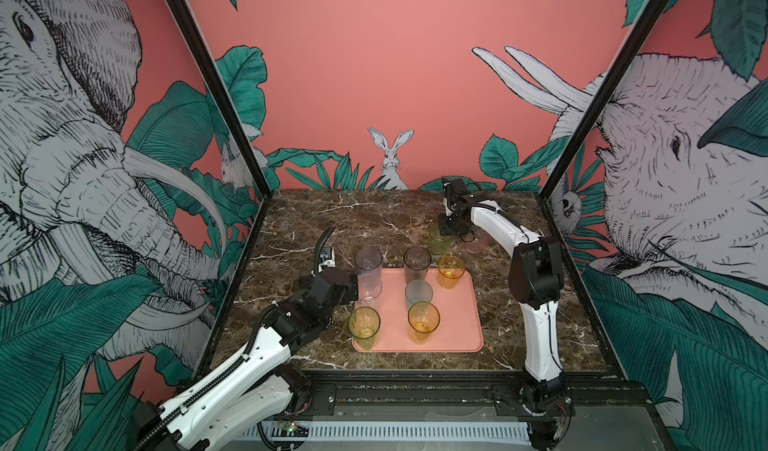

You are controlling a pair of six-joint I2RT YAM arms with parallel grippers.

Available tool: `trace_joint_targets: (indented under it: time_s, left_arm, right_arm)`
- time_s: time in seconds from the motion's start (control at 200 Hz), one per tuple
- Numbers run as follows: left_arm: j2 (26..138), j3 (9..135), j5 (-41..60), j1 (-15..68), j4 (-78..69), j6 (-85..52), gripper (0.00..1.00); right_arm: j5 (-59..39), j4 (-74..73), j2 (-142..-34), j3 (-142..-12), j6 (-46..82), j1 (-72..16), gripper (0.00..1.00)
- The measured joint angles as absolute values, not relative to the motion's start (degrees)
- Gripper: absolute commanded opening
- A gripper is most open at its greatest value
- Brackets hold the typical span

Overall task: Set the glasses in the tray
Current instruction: 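Lower the right gripper onto the green glass rim and grasp it, then carry the green glass with the right gripper onto the tray's near corner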

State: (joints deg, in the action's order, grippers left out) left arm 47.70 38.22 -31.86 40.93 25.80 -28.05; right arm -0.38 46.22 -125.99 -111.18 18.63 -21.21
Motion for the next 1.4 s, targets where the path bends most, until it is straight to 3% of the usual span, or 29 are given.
trace_joint_targets:
  time_s: [0.545, 0.815, 1.396]
  left_arm:
    - [48.71, 38.22, -31.05, 40.93, 25.71, -28.10, 0.99]
    - [48.80, 38.22, -30.87, 40.93, 25.71, -28.56, 0.99]
    - [48.69, 38.22, -30.87, 40.93, 25.36, -28.93, 0.99]
  right_arm:
    - [-0.67, 47.51, -126.34, -111.57, 18.28, -21.21, 0.02]
    - [-0.69, 48.51, -123.76, -110.32, 17.80, -21.21, 0.00]
    - [-0.93, 49.39, -97.58, -97.56, 18.06, -21.26, 0.00]
